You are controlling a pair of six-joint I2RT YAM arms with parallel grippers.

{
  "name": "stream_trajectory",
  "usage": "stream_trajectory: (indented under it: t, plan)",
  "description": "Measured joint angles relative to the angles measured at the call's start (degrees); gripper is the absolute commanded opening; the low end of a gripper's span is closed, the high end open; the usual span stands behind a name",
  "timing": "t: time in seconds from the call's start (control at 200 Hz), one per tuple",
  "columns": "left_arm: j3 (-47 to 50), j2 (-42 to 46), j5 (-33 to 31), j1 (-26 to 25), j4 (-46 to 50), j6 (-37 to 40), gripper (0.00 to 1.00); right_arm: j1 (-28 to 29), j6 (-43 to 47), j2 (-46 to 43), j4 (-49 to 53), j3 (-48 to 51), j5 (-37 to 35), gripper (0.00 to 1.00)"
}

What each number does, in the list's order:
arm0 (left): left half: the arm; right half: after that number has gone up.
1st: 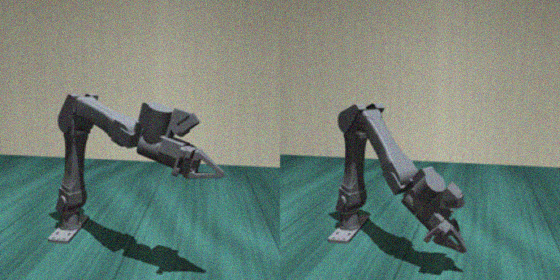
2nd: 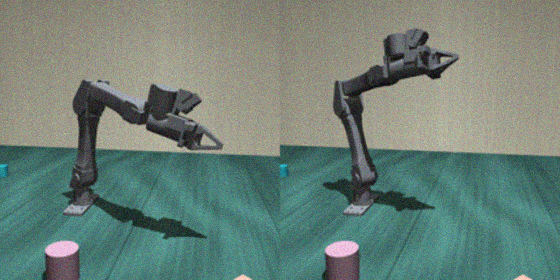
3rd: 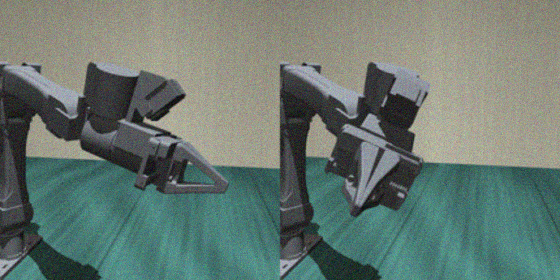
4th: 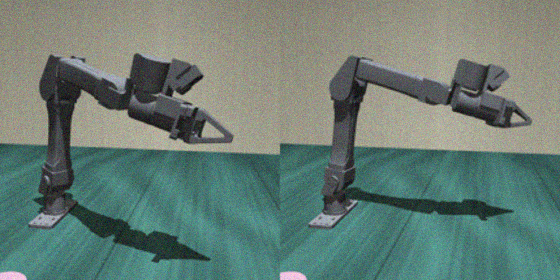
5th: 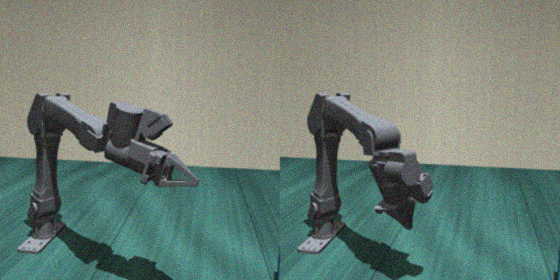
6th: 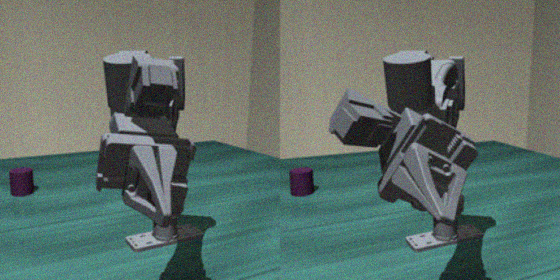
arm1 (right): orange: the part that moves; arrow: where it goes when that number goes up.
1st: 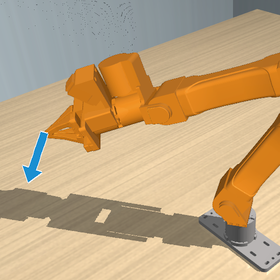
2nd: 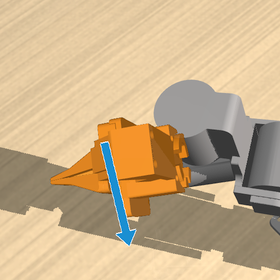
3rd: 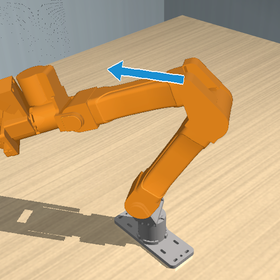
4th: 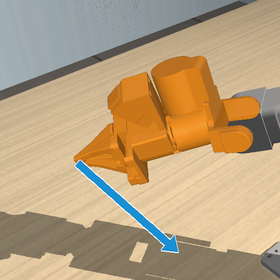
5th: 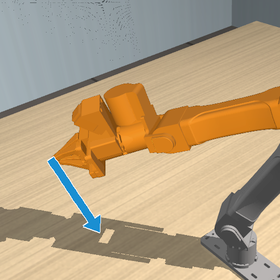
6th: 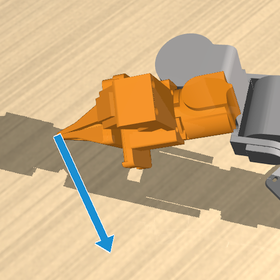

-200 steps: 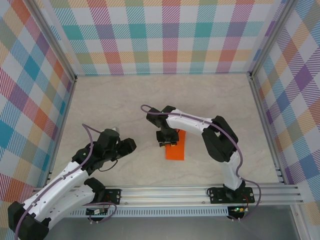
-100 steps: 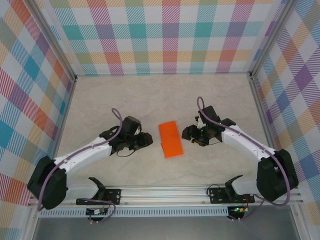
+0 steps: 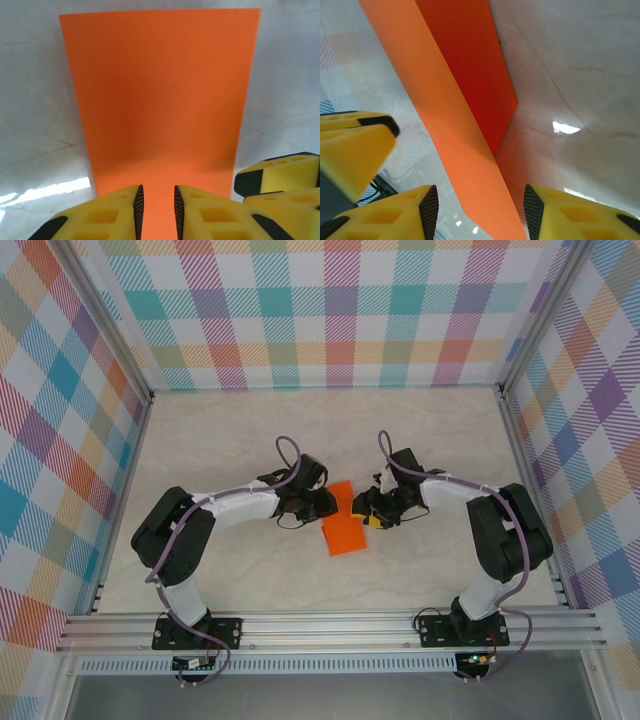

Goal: Fold a paper plane with a square sheet of paper (pick it up from the middle)
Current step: Turn over the paper at the center of the table, then rotate the paper at the center of the table.

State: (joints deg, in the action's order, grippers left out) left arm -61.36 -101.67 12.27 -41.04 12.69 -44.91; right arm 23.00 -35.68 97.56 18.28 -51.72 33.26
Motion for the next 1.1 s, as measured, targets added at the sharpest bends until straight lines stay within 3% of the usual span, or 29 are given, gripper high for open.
stream_trajectory:
  t: [0.275, 0.4, 0.595, 0.865, 1.1]
  plan:
    - [0.1, -3.1, -0.9, 0.0, -0.6, 0.0, 0.23, -0.2, 1.8, 8.1, -3.1, -3.2, 4.2, 0.33]
    - [0.5, -3.2, -0.8, 0.0, -2.3, 0.0, 0.24, -0.2, 1.6, 8.4, -4.5, -2.5, 4.7, 0.21]
    - [2.3, -2.1, -0.8, 0.0, -2.6, 0.5, 0.26, -0.5, -2.0, 6.5, -11.0, 3.1, 5.3, 0.13]
    - [5.0, 5.1, -0.9, -0.8, -2.8, 0.8, 0.27, 0.2, -12.4, -2.7, -17.4, 13.9, 2.1, 0.14]
    - [6.1, 5.6, -0.9, -2.0, -3.9, 0.6, 0.27, 3.2, -19.0, -9.2, -19.6, 17.9, -2.0, 0.22]
